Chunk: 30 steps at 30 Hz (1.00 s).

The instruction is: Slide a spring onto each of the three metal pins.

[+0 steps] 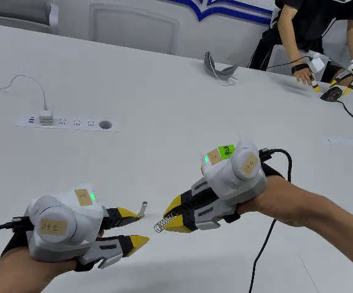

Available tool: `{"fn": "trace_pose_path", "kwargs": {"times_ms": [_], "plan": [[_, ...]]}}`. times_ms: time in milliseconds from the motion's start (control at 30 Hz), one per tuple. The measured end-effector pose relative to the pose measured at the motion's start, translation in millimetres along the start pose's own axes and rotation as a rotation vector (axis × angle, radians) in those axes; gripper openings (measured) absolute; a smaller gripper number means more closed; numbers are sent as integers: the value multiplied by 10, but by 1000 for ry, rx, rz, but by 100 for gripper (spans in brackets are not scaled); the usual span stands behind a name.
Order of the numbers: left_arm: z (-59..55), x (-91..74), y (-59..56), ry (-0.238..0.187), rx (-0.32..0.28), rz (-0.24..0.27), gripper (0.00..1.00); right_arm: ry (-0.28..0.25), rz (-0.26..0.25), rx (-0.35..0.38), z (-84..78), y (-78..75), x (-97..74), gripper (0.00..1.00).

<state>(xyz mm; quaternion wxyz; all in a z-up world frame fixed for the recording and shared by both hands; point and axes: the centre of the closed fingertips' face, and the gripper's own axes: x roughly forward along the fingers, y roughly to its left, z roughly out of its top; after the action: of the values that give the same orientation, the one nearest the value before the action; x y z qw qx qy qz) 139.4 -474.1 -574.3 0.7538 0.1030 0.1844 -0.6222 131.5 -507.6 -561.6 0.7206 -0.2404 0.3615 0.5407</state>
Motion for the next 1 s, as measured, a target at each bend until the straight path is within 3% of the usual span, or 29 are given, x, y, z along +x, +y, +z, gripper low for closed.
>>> {"fn": "trace_pose_path", "kwargs": {"times_ms": [400,733,1000], "plan": [[-246,-247,252,36,-43,90,36,58,-40,3,-196,-166,0,12],[-465,-409,304,81,-72,145,49,108,-61,-10,-318,-317,31,12],[-563,-501,290,103,-89,161,57,139,-87,-20,-398,-462,47,12]]}}
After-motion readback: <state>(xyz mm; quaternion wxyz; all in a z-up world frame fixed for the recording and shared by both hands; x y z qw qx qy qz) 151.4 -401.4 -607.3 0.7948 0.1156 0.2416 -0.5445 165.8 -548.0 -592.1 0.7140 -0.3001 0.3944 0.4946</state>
